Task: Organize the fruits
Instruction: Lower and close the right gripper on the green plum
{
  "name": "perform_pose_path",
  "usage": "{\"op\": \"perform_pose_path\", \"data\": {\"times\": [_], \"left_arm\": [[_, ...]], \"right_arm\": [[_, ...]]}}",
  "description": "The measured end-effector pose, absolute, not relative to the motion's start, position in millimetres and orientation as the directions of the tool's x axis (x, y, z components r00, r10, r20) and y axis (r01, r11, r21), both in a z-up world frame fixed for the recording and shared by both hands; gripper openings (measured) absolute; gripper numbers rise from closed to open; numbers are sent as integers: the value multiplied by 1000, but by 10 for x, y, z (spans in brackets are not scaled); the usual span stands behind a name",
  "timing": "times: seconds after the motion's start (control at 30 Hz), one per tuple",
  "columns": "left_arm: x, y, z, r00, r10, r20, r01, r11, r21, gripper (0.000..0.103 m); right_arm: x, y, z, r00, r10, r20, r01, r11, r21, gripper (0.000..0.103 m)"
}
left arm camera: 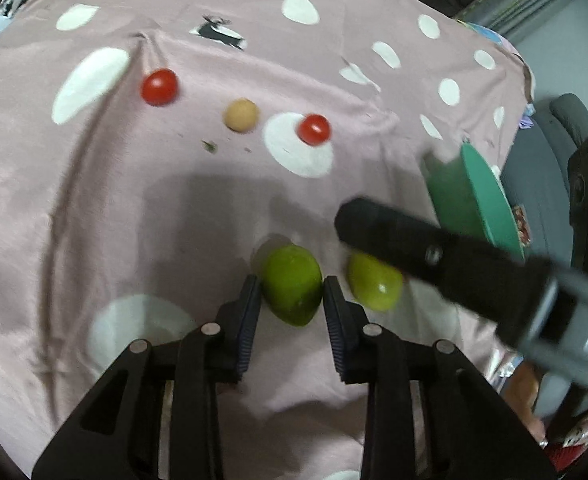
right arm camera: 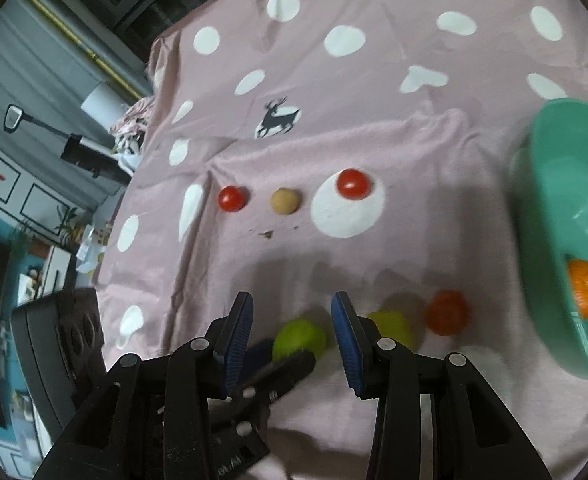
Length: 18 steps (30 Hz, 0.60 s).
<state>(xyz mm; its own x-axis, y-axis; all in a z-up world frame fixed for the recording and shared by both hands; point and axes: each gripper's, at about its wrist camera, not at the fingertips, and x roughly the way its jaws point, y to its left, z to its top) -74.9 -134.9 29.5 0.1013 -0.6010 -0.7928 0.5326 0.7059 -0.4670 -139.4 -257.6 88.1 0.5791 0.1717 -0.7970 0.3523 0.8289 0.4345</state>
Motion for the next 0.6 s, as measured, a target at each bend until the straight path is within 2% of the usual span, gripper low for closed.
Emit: {"op": "perform_pose_path", "data": {"times": [0.33, 0.6], "left_arm": [[-557, -1249, 252, 68, -633, -771, 491, 694, -526, 32], [-604, -1263, 248, 67, -615, -786, 516, 695, -501, 32]], "right_arm": [[-1227, -2504, 694, 539, 246, -806, 342, 810, 476, 43], [-1242, -2551, 629, 532, 271, -803, 359, 786, 503, 43]]}}
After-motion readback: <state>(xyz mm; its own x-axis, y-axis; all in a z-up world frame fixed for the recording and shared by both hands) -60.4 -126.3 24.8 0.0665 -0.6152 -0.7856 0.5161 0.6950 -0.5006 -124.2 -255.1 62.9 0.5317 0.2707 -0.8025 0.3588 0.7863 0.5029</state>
